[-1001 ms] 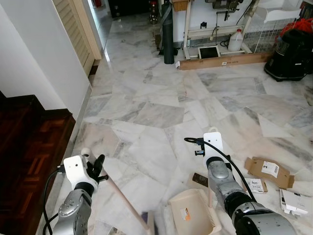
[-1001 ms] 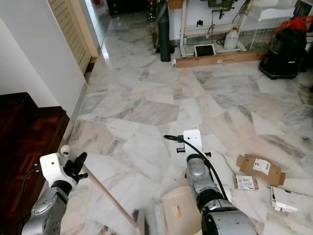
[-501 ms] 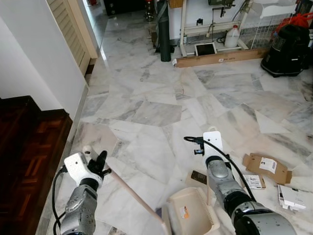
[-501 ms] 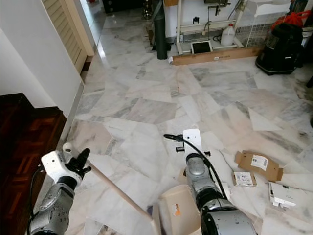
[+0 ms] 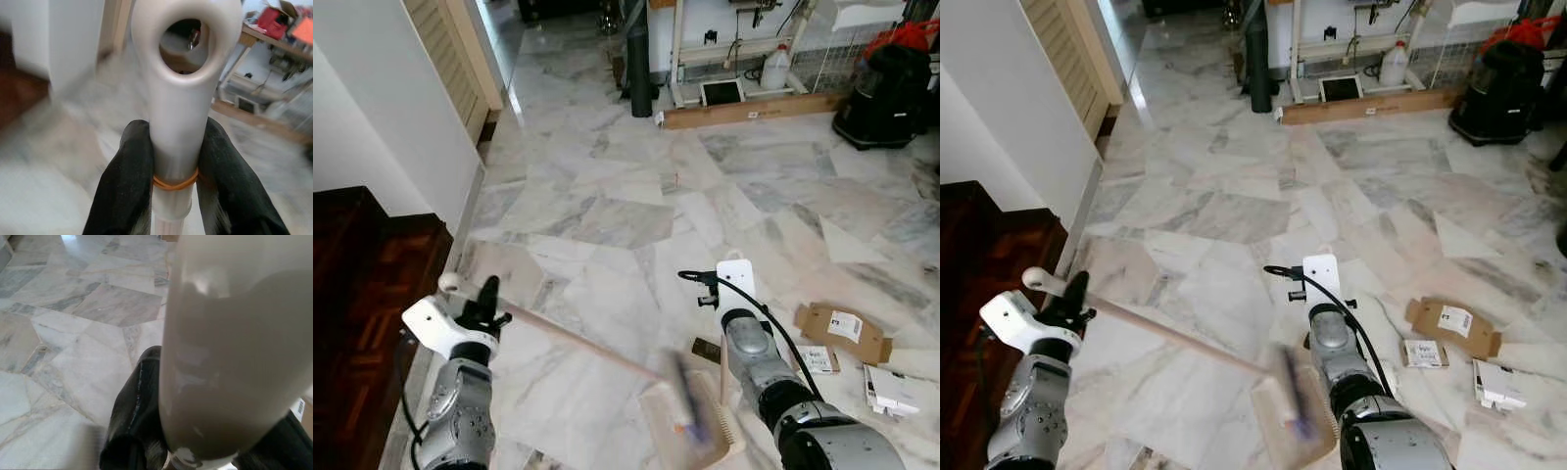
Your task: Sweep floor
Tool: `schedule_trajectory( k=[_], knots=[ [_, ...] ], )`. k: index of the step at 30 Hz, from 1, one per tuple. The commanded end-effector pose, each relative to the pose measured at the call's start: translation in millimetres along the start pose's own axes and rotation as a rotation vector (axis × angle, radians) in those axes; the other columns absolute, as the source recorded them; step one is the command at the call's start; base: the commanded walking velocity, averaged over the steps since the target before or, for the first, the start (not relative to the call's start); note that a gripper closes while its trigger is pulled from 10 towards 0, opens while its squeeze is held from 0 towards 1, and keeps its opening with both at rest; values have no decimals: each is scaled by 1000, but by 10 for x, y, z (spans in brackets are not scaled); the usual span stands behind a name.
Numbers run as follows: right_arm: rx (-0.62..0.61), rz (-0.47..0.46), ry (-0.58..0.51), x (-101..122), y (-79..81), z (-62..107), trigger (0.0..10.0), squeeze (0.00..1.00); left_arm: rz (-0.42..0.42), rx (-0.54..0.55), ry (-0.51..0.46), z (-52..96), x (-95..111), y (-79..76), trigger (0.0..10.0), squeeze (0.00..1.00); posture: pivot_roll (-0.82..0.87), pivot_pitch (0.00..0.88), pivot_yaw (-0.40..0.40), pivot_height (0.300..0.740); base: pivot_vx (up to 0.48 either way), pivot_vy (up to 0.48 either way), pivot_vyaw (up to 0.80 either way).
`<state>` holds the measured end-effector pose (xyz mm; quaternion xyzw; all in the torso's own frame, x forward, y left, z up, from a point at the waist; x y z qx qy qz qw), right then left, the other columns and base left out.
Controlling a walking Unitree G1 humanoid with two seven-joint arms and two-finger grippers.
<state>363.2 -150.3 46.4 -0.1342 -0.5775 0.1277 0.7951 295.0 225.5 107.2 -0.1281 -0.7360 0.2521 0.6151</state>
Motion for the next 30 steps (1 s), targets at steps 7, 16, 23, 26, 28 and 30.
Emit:
schedule_trajectory(
  k=[7, 16, 23, 26, 28, 30],
  knots=[
    [47, -100, 42, -46, 144, 22, 10000, 0, -337, -24, -263, 101, 624, -151, 10000, 0, -210, 63, 130, 740, 0, 0, 0],
    [30, -162, -61, 152, 79, -13, 10000, 0, -524, 18, -235, 315, 512, -63, 10000, 0, -212, 57, 138, 740, 0, 0, 0],
    [-1, -231, -237, 473, -121, -39, 10000, 0, -523, 50, -233, 403, 464, -61, 10000, 0, -213, 56, 137, 740, 0, 0, 0],
    [-11, -240, -277, 554, -187, -41, 10000, 0, -526, 49, -237, 422, 463, -80, 10000, 0, -215, 53, 136, 740, 0, 0, 0],
    [-16, -243, -292, 587, -222, -42, 10000, 0, -526, 49, -239, 432, 462, -87, 10000, 0, -214, 51, 135, 740, 0, 0, 0],
    [-23, -244, -313, 630, -278, -40, 10000, 0, -527, 47, -242, 452, 460, -100, 10000, 0, -213, 46, 133, 740, 0, 0, 0]
  ],
)
Point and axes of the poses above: a point about 5 cm out from each wrist's last joint towards the gripper, its own z axis pointing back from the gripper into the wrist, its own x axis along the axis of the wrist's last joint, y = z × x, the point moved 2 cm from there along -z, pointing out of the wrist towards the gripper, and after that the axes turned 11 degrees about z, right-handed, at the moved point
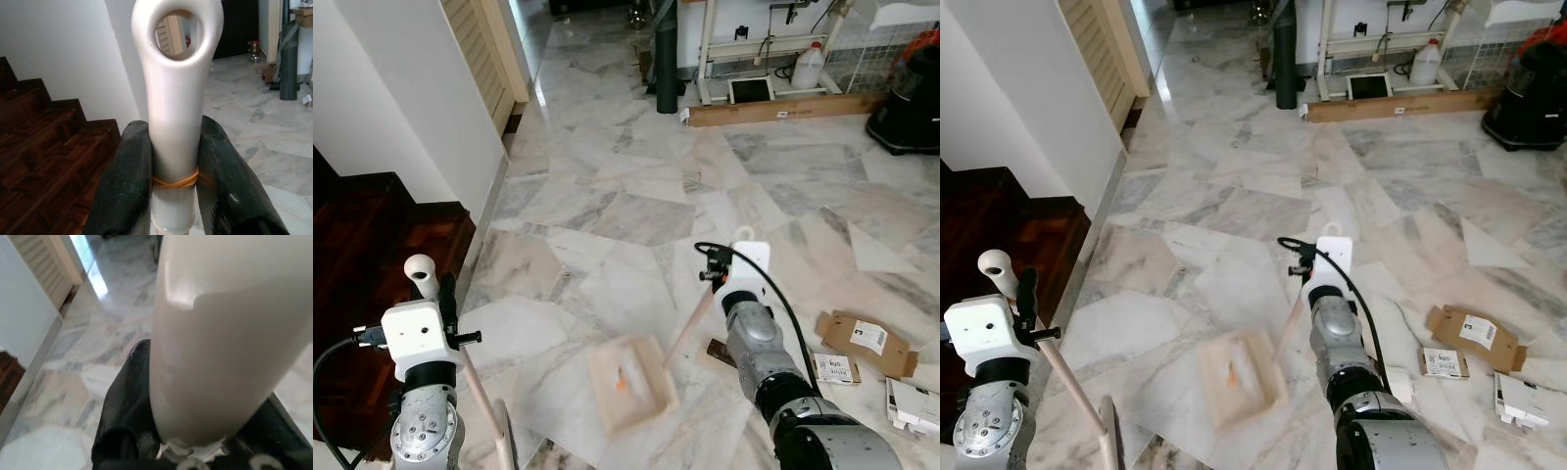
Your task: Sweep floor
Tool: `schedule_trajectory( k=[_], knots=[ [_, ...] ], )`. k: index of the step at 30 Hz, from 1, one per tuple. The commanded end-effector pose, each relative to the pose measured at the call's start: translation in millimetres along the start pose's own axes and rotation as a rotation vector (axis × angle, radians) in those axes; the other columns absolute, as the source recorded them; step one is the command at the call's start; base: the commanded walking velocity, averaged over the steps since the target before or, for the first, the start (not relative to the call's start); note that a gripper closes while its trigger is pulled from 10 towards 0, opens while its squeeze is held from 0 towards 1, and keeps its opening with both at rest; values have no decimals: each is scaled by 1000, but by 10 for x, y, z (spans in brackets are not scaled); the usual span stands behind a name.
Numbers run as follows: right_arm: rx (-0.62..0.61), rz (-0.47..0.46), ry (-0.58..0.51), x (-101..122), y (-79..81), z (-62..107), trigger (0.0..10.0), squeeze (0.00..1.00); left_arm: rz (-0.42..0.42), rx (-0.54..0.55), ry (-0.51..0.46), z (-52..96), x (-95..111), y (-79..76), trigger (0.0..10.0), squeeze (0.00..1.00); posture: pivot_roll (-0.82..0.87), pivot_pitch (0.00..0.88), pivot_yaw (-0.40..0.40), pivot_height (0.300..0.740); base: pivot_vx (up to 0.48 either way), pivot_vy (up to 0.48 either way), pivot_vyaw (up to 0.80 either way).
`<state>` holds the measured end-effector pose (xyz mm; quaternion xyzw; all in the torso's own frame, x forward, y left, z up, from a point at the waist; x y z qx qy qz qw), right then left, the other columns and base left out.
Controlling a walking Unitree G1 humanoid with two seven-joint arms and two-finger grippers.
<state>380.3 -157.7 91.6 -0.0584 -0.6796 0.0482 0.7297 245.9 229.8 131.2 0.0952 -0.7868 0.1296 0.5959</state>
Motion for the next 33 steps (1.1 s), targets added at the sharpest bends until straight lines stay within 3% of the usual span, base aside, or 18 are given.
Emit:
schedule_trajectory(
  k=[1, 8, 12, 16, 21, 33],
  knots=[
    [-3, -17, -89, 225, -14, -56, 10000, 0, -39, -8, -77, 1, 164, -9, 10000, 0, -214, 43, 132, 740, 0, 0, 0],
    [29, 49, -168, 351, -95, 24, 10000, 0, -49, -42, -121, 28, 286, -88, 10000, 0, -245, 16, 123, 740, 0, 0, 0],
    [67, 77, -198, 421, -96, 113, 10000, 0, -30, -39, -108, 57, 216, -149, 10000, 0, -282, 0, 99, 740, 0, 0, 0],
    [72, 82, -199, 431, -110, 138, 10000, 0, -22, -32, -105, 66, 193, -172, 10000, 0, -291, 0, 91, 740, 0, 0, 0],
    [68, 106, -183, 437, -223, 235, 10000, 0, 8, -29, -107, 74, 149, -311, 10000, 0, -313, 0, 63, 740, 0, 0, 0],
    [44, 110, -174, 477, -282, 322, 10000, 0, 16, -16, -115, 38, 103, -329, 10000, 0, -367, 0, 45, 740, 0, 0, 0]
  ],
)
Point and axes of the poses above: a point about 5 cm out from each wrist's last joint towards the gripper, its own z axis pointing back from the gripper into the wrist, its own x axis along the axis of the wrist's last joint, y = z × x, the point moved 2 cm from there along -z, pointing out of the wrist towards the gripper, and after that the axes turned 11 degrees about z, right-handed, at the moved point
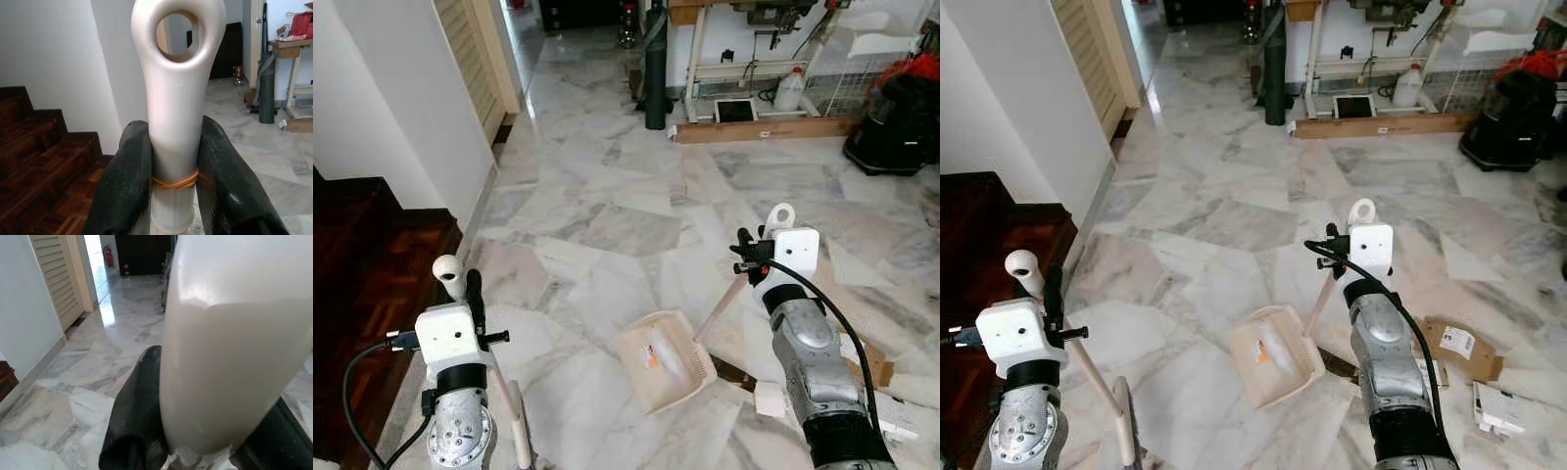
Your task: Sweep floor
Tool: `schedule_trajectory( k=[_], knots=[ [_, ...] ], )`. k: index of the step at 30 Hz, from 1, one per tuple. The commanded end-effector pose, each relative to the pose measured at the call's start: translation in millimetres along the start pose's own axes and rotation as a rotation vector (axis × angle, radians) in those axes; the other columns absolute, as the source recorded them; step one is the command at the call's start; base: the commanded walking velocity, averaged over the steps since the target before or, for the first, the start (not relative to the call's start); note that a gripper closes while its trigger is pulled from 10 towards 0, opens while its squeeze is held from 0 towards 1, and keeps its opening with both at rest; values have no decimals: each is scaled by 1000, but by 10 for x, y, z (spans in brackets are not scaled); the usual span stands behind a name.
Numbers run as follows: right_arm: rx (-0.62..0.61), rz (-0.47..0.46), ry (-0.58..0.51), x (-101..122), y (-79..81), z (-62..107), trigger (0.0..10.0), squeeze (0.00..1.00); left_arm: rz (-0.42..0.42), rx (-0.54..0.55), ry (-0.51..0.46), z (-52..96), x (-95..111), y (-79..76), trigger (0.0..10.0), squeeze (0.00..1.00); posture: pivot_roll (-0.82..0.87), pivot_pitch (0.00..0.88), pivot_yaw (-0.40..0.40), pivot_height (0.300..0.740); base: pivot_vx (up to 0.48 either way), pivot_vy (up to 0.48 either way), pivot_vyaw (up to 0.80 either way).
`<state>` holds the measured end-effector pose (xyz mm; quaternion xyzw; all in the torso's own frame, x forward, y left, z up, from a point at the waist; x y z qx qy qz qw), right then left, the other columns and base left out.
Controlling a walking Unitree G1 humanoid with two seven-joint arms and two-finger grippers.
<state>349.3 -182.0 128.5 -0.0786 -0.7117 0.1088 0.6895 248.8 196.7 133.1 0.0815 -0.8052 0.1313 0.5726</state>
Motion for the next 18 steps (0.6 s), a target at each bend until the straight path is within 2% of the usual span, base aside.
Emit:
schedule_trajectory(
  k=[1, 7, 14, 18],
  knots=[
    [-4, -1, -67, 171, -2, -33, 10000, 0, -14, -5, -62, -48, 91, -20, 10000, 0, -367, 0, 45, 740, 0, 0, 0],
    [24, 2, -49, 189, 31, -60, 10000, 0, -8, 9, -79, -72, 80, -62, 10000, 0, -350, 0, 19, 740, 0, 0, 0],
    [111, 16, -71, 254, 233, -121, 10000, 0, -34, 36, -101, -44, 116, -3, 10000, 0, -289, 0, -17, 740, 0, 0, 0],
    [117, 15, -73, 257, 255, -129, 10000, 0, -33, 40, -99, -19, 117, 0, 10000, 0, -279, 0, -13, 740, 0, 0, 0]
  ],
)
Point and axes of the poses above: a point about 5 cm out from each wrist's last joint towards the gripper, its own z axis pointing back from the gripper into the wrist, its own x axis along the axis of the wrist's last joint, y = z × x, the point moved 2 cm from there along -z, pointing out of the wrist towards the gripper, and after that the axes turned 11 degrees about z, right-handed, at the moved point
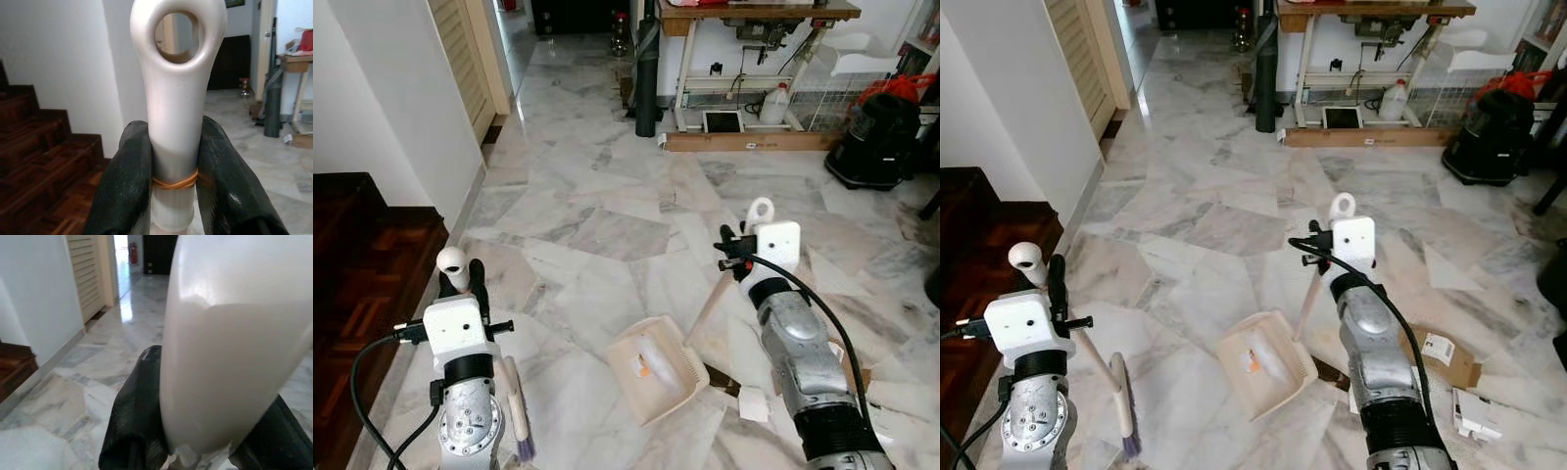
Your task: Sweep floor
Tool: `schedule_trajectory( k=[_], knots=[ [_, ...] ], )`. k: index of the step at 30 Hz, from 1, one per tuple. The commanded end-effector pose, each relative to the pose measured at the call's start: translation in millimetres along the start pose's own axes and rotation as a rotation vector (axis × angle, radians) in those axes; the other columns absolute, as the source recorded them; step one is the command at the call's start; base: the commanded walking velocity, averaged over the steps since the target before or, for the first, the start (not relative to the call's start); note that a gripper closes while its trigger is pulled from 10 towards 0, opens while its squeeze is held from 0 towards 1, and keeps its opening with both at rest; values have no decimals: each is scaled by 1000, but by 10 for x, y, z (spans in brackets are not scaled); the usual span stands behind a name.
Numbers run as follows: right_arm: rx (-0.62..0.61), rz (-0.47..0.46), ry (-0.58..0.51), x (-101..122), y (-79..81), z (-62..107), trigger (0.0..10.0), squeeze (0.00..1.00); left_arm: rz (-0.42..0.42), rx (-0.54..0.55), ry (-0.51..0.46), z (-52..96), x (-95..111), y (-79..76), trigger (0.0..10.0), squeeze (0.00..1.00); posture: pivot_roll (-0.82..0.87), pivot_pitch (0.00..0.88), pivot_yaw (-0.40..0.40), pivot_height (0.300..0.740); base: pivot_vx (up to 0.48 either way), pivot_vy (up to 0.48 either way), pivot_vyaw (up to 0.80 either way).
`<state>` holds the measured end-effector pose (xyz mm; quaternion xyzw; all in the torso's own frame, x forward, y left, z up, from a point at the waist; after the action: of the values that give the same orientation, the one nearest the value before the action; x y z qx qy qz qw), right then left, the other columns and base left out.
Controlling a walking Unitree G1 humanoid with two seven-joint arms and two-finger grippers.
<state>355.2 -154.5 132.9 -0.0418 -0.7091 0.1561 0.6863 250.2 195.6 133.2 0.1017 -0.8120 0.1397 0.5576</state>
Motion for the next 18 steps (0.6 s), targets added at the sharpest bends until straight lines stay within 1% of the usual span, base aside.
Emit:
schedule_trajectory(
  k=[1, 5, 10, 12, 16, 17, 18],
  knots=[
    [-1, 2, -56, 144, -2, -58, 10000, 0, -14, 1, -60, -2, 120, 16, 10000, 0, -275, 0, -8, 740, 0, 0, 0],
    [6, -7, -55, 106, 29, -24, 10000, 0, -21, -8, -49, 44, 113, 29, 10000, 0, -268, 0, 10, 740, 0, 0, 0],
    [17, -16, -65, 92, 78, 34, 10000, 0, -26, -24, -32, 84, 116, 56, 10000, 0, -280, 0, 33, 740, 0, 0, 800],
    [11, -23, -65, 90, 84, 54, 10000, 0, -29, -54, -16, 100, 105, 48, 10000, 0, -296, 0, 48, 740, 0, 0, 800],
    [-7, -28, -66, 95, 48, 79, 10000, 0, -49, -103, 9, 136, 101, 49, 10000, 0, -299, 0, 54, 740, 0, 0, 800],
    [-11, -26, -63, 88, 33, 88, 10000, 0, -67, -117, 15, 145, 103, 70, 10000, 0, -296, 0, 54, 740, 0, 0, 800],
    [-17, -22, -58, 77, 13, 105, 10000, 0, -106, -135, 19, 154, 111, 117, 10000, 0, -293, 0, 54, 740, 0, 0, 800]
  ],
)
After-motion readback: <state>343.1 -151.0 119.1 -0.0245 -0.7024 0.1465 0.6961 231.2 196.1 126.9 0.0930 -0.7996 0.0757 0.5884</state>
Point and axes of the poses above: a point about 5 cm out from each wrist's last joint towards the gripper, its own z axis pointing back from the gripper into the wrist, its own x axis along the axis of the wrist's last joint, y = z × x, the point moved 2 cm from there along -z, pointing out of the wrist towards the gripper, and after that the axes turned 11 degrees about z, right-handed, at the moved point
